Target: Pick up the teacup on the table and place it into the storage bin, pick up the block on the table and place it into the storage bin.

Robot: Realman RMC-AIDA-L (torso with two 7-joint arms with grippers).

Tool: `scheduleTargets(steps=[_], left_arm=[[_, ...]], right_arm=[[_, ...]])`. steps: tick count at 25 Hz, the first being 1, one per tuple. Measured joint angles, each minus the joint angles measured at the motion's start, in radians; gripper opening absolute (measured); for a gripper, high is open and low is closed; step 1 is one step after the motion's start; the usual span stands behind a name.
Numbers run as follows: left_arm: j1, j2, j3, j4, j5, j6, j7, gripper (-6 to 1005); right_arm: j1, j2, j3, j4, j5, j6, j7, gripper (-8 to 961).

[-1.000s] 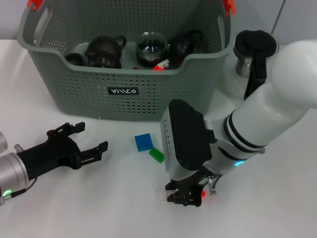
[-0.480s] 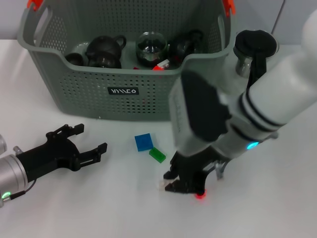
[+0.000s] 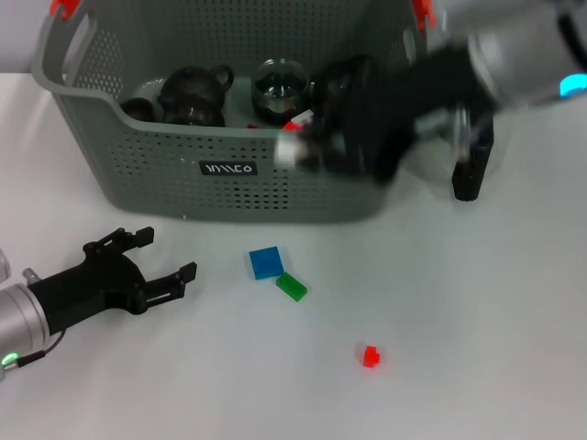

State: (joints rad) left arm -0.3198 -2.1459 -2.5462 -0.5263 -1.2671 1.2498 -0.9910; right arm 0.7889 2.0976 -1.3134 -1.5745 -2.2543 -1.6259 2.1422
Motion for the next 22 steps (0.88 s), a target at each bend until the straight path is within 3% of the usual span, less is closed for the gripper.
scheduleTargets(steps=[5, 9, 16, 19, 22], left_arm=[[-0.005, -0.002, 0.001, 0.001, 0.000, 0.001, 0.000, 891], [-0.005, -0.003, 0.001, 0.002, 0.000, 0.000, 0.000, 891], [-0.007, -0.003, 0.001, 0.002, 0.000, -0.001, 0.000, 891], [-0.007, -0.003, 0.001, 0.002, 0.000, -0.001, 0.000, 891], [-0.007, -0.003, 0.001, 0.002, 0.000, -0.001, 0.000, 891]], right_arm=[[0.047, 0.002, 0.021, 0.050, -0.153, 0.273, 0.221, 195], [0.129, -0.008, 0.060, 0.265, -0.255, 0.450, 0.366, 196], [0.309, -0.026, 0.104, 0.777, -0.309, 0.716, 0.327, 207], [0.332, -0.016, 0.100, 0.848, -0.323, 0.774, 0.290, 212], [0.337, -0.006, 0.099, 0.839, -0.322, 0.760, 0.274, 217]])
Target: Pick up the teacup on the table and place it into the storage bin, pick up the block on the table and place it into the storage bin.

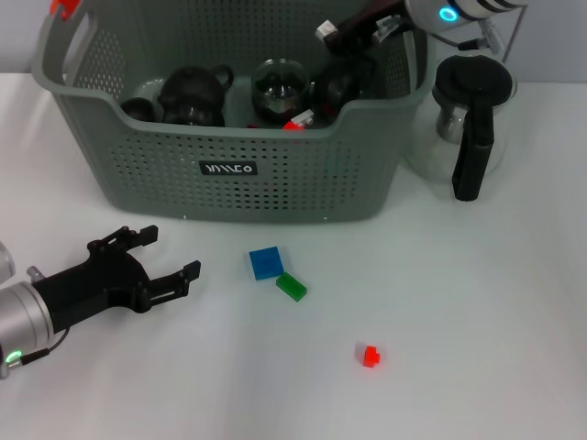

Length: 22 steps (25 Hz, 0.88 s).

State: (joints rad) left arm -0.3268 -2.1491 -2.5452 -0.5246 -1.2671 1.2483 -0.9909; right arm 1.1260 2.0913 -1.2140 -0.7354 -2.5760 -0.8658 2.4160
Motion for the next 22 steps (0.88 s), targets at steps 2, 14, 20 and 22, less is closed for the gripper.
scheduleTargets(steps=[2, 14, 20, 22], left_arm=[[0.000, 0.000, -0.001, 0.000, 0.000, 0.000, 0.000, 891], [0.005, 0.002, -0.005, -0.002, 0.000, -0.003, 0.000, 891], [0.007, 0.002, -0.008, -0.001, 0.000, -0.003, 0.000, 891], [0.005, 0.003, -0.008, 0.000, 0.000, -0.004, 0.000, 891]], right_arm=[[0.002, 0.001, 0.000, -0.022, 0.003, -0.028, 0.001, 220], [-0.131, 0.009, -0.016, -0.485, 0.122, -0.432, -0.004, 532], [-0.300, 0.005, -0.020, -0.734, 0.334, -0.740, -0.111, 651], [-0.330, 0.005, -0.028, -0.736, 0.341, -0.820, -0.142, 690]])
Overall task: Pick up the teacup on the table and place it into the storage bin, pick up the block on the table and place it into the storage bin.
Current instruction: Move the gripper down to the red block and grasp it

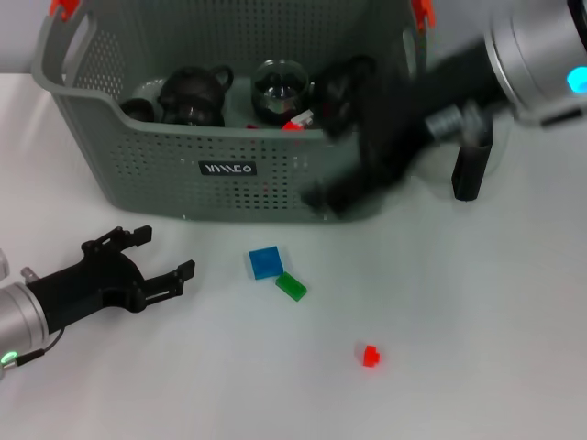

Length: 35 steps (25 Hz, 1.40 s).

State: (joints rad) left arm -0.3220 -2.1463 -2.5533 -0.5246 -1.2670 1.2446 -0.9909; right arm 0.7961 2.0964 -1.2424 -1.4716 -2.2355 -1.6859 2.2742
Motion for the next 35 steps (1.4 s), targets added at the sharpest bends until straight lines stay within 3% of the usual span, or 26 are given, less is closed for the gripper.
scheduleTargets(steps=[6, 11, 18, 24, 35], left_arm=[[-0.006, -0.002, 0.008, 0.000, 0.000, -0.022, 0.000, 891], [-0.010, -0.003, 0.009, 0.000, 0.000, -0.022, 0.000, 891], [-0.014, -0.003, 0.012, 0.002, 0.000, -0.024, 0.000, 891], [-0.014, -0.003, 0.012, 0.003, 0.000, -0.023, 0.000, 891], [-0.013, -0.003, 0.012, 0.003, 0.000, -0.024, 0.000, 890]], right_arm=[[-0.092, 0.000, -0.123, 0.052, -0.030, -0.052, -0.106, 922], [-0.131, 0.002, -0.238, 0.122, -0.100, -0.027, -0.241, 940], [-0.108, 0.004, -0.303, 0.270, -0.116, 0.087, -0.274, 894], [-0.071, 0.004, -0.377, 0.378, -0.154, 0.175, -0.180, 854], [-0.049, 0.005, -0.462, 0.418, -0.167, 0.257, -0.087, 756]])
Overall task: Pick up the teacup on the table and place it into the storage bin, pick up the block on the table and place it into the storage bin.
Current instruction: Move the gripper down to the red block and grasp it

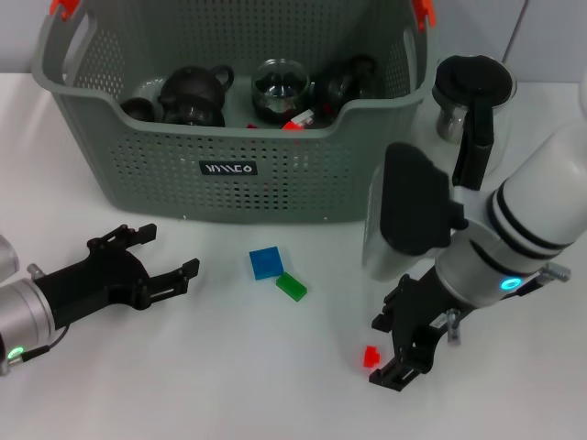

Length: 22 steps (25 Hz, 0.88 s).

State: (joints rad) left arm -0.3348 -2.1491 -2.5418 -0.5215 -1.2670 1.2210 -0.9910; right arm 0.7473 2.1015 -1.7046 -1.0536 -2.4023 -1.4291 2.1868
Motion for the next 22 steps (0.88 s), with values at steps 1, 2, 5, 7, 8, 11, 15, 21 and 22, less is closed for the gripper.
scheduleTargets(steps=[1, 2, 5, 7, 8, 11, 15, 21, 22], left_arm=[[0.001, 0.000, 0.000, 0.000, 0.000, 0.000, 0.000, 890], [0.001, 0.000, 0.000, 0.000, 0.000, 0.000, 0.000, 890], [0.002, 0.000, 0.000, 0.000, 0.000, 0.000, 0.000, 890], [0.002, 0.000, 0.000, 0.000, 0.000, 0.000, 0.000, 890], [0.002, 0.000, 0.000, 0.000, 0.000, 0.000, 0.000, 890], [0.004, -0.001, 0.000, 0.000, 0.000, 0.000, 0.000, 890], [0.005, -0.001, 0.000, 0.000, 0.000, 0.000, 0.000, 890], [0.003, -0.002, 0.000, 0.012, 0.002, 0.000, 0.000, 890], [0.003, -0.002, 0.000, 0.012, 0.003, 0.000, 0.000, 890]], right_arm=[[-0.001, 0.001, -0.016, 0.000, 0.000, 0.009, 0.000, 744], [-0.002, 0.001, -0.030, 0.000, 0.000, 0.019, 0.000, 744], [-0.003, 0.002, -0.048, 0.002, 0.001, 0.038, 0.002, 744], [-0.003, 0.002, -0.052, 0.009, 0.003, 0.044, 0.002, 745], [-0.002, 0.003, -0.055, 0.016, 0.003, 0.047, 0.002, 745], [0.001, 0.004, -0.059, 0.034, 0.003, 0.058, 0.004, 745], [0.002, 0.005, -0.060, 0.039, 0.008, 0.063, 0.009, 693], [0.004, 0.005, -0.059, 0.037, 0.024, 0.059, 0.012, 415], [0.004, 0.005, -0.059, 0.037, 0.027, 0.057, 0.010, 394]])
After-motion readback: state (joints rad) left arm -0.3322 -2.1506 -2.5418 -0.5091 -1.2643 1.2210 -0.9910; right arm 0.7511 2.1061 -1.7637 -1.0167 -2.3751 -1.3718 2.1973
